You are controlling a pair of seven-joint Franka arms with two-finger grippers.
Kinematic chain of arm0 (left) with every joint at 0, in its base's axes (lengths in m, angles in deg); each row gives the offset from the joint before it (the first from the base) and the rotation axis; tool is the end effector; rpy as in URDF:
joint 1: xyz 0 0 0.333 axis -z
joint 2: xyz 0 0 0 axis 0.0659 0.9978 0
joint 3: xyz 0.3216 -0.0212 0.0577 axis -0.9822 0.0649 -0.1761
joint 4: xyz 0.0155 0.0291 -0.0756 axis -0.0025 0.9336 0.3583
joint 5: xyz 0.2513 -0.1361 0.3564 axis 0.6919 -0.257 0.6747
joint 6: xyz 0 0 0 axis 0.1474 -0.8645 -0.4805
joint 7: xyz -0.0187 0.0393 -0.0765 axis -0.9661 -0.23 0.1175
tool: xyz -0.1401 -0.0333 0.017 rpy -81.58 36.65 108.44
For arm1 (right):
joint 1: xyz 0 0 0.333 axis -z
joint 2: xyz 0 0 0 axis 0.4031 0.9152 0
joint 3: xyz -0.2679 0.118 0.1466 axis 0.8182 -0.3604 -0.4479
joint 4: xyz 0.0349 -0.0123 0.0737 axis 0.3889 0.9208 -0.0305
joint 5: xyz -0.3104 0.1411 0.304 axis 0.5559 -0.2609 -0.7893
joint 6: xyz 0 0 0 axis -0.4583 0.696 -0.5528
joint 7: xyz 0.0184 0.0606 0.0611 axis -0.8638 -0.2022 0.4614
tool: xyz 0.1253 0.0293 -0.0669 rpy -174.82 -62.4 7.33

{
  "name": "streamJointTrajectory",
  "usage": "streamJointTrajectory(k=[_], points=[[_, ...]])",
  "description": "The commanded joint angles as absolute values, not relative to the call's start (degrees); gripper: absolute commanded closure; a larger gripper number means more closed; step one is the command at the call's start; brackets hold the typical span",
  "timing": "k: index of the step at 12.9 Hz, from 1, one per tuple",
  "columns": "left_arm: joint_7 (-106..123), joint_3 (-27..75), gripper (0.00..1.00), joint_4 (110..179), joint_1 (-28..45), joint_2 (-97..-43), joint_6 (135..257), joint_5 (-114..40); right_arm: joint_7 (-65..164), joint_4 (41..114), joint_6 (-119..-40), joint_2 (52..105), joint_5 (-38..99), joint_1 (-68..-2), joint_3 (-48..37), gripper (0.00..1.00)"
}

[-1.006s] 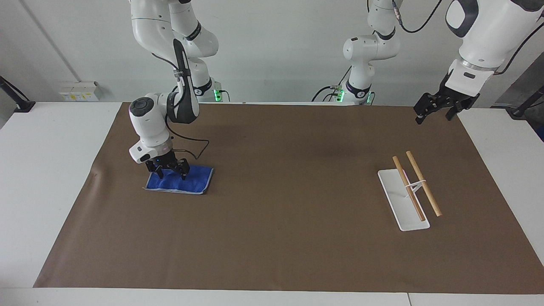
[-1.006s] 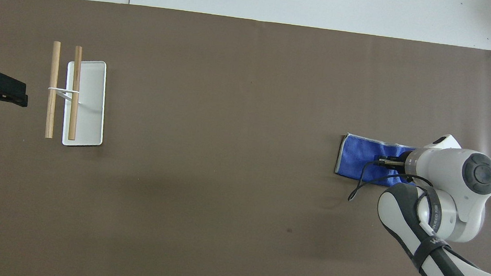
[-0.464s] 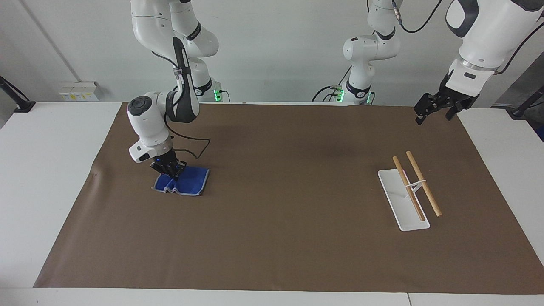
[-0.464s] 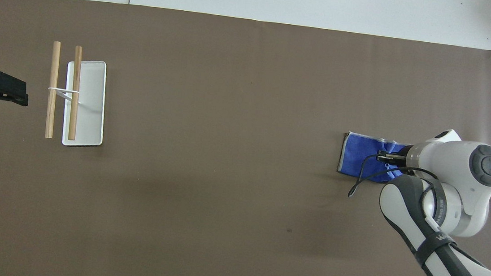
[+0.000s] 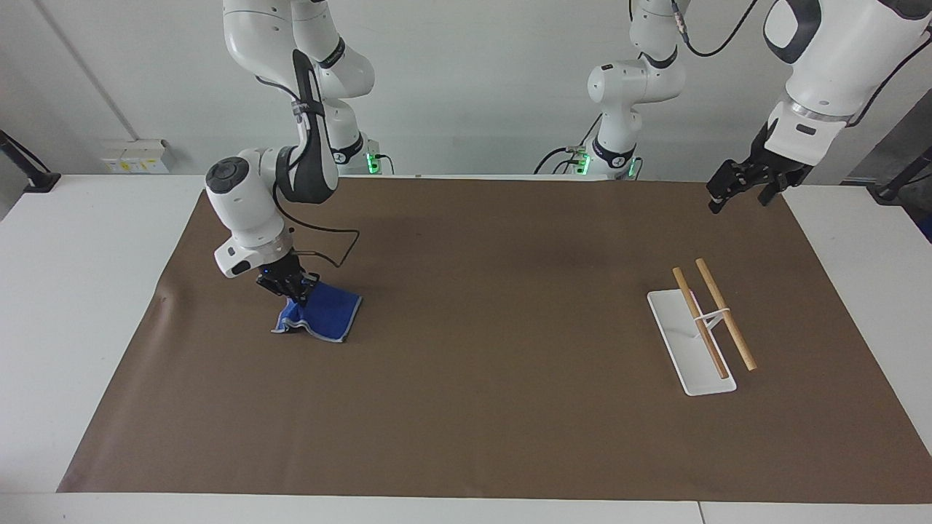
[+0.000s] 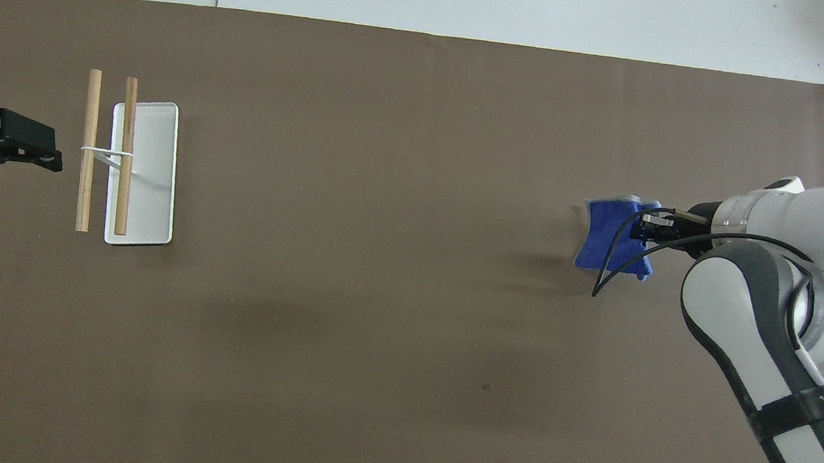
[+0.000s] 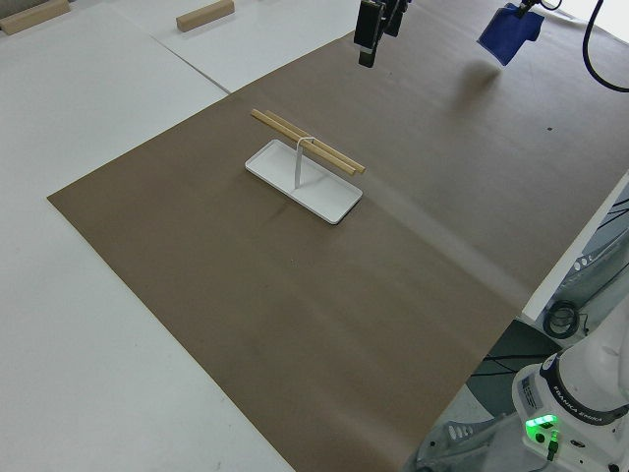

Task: Right arm passes towel to left arm to hang
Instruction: 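Lift the towel with the right gripper while the left gripper advances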

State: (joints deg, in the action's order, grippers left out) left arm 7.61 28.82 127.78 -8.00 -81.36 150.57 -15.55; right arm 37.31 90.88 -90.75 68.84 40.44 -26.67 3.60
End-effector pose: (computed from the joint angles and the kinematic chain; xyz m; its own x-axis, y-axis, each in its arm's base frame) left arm 0.6152 -0.0455 0.5960 0.9728 0.2316 0.0095 0.2304 -0.9705 0.0714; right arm 0.6437 0.0351 0.3533 0.9627 -0.2642 0.0593 -0.2345 -0.9230 -0.3052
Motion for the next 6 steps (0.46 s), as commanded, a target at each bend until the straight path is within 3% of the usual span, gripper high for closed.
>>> streamJointTrajectory(k=[1, 6], points=[[-2.5, 28.8, 0.00, 134.7, -8.4, -84.7, 159.7, -19.4, 30.8, 85.8, -87.5, 69.3, 34.0, -26.4, 1.4, 1.00], [-26.1, 29.7, 0.00, 144.6, -7.8, -87.6, 178.8, -24.1, 17.2, 82.9, -88.3, 69.6, 13.5, -28.5, -2.0, 1.00]])
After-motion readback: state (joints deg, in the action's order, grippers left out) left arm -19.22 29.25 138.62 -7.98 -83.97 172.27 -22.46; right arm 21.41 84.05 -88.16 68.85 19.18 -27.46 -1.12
